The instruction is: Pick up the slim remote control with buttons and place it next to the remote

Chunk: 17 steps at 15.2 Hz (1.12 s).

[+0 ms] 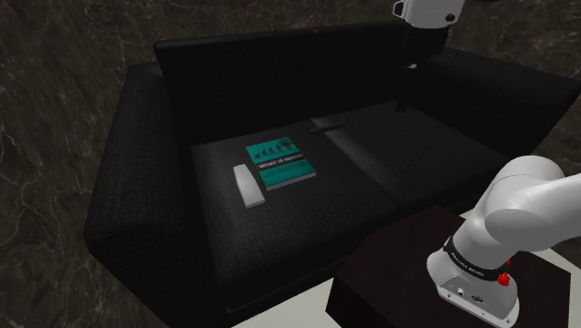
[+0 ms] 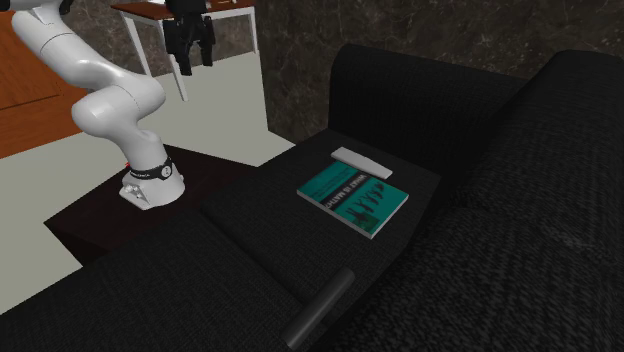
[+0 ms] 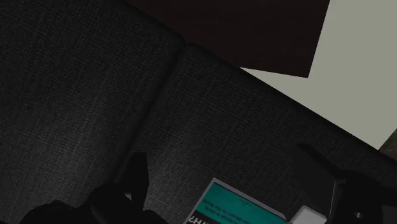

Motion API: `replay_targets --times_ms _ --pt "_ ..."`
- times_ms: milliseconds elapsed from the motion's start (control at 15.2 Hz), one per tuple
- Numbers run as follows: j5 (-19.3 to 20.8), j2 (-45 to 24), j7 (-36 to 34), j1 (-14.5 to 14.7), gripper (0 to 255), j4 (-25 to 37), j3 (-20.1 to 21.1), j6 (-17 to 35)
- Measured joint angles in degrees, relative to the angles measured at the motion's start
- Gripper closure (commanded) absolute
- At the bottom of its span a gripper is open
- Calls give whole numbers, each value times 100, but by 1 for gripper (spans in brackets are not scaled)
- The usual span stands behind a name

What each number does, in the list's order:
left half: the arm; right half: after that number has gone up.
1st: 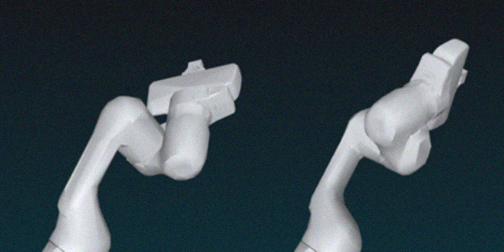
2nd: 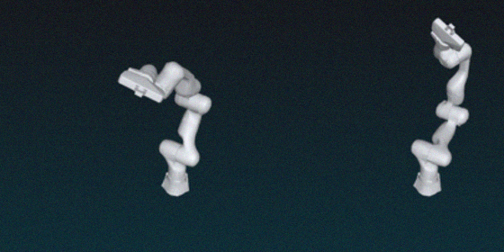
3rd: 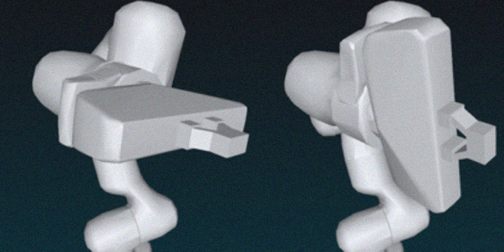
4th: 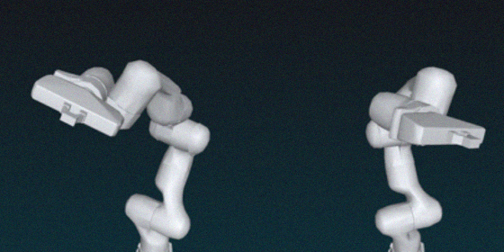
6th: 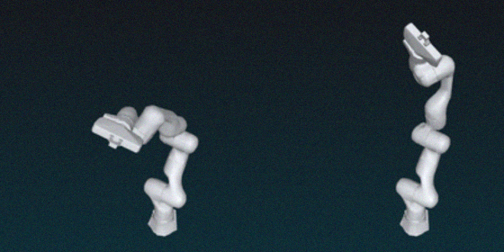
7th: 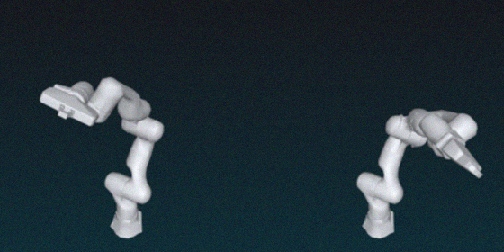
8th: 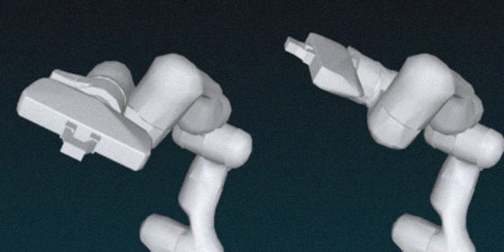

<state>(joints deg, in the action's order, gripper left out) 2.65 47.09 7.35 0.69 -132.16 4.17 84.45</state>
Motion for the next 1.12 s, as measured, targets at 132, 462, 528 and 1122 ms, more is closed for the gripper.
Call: replay_targets --times_ms 132,462,528,1122 --pt "-40 -26 -77 2 0 -33 49 55" --pt "-324 -575 -737 -18 0 -218 444 770" --pt "-376 -742 -886 -28 0 -185 535 905" --pt "-623 -2200 -2203 -130 0 -33 1297 2225"
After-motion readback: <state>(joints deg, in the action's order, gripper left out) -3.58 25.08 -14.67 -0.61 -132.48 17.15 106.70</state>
